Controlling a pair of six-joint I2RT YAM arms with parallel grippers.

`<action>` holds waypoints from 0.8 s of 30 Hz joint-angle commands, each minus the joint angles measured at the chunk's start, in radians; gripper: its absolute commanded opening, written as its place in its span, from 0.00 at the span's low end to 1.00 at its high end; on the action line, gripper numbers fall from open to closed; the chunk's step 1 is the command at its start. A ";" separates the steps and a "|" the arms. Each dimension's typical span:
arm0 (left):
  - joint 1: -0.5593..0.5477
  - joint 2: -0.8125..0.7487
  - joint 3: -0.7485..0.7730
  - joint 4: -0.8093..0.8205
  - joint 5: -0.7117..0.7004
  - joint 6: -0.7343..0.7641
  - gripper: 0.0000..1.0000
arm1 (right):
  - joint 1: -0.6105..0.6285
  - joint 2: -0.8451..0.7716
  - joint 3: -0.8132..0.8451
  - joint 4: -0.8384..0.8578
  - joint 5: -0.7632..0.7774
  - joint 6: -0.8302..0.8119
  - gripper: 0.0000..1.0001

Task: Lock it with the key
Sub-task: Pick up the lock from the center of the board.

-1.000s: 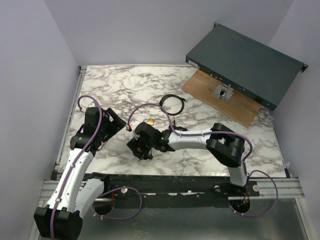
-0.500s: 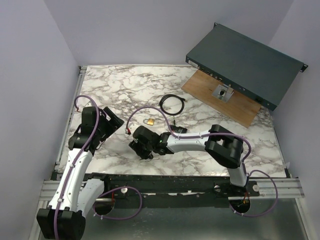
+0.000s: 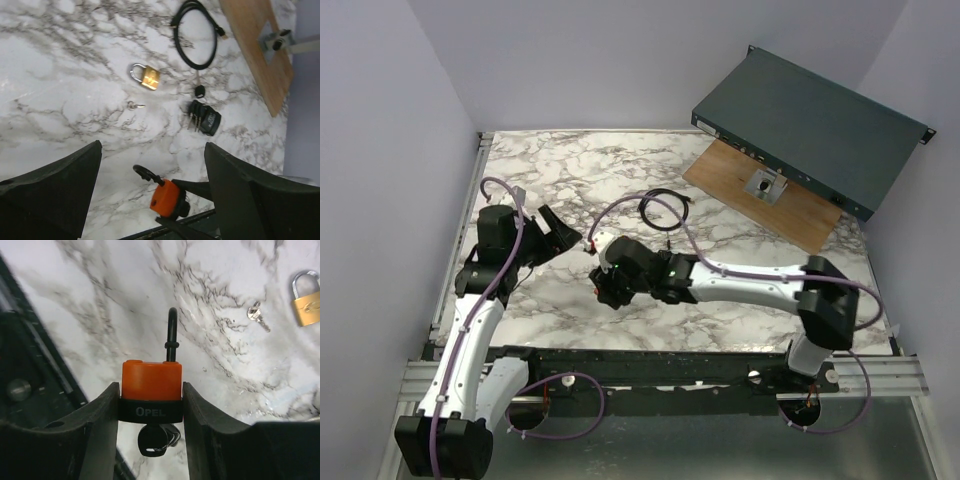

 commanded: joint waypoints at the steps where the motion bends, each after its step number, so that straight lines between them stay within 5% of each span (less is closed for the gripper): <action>1: 0.005 -0.048 0.067 0.187 0.273 0.107 0.81 | -0.009 -0.208 0.009 -0.051 -0.136 -0.009 0.06; 12: 0.005 -0.119 0.186 0.534 0.749 0.103 0.80 | -0.013 -0.538 0.041 -0.169 -0.329 0.032 0.06; 16: 0.005 -0.093 0.207 0.717 0.916 -0.030 0.75 | -0.013 -0.638 0.072 -0.195 -0.354 0.045 0.06; 21: -0.010 -0.045 0.142 1.179 1.049 -0.371 0.74 | -0.013 -0.711 0.112 -0.212 -0.388 0.056 0.06; 24: -0.052 -0.027 0.152 1.206 1.075 -0.411 0.73 | -0.013 -0.730 0.132 -0.208 -0.414 0.058 0.06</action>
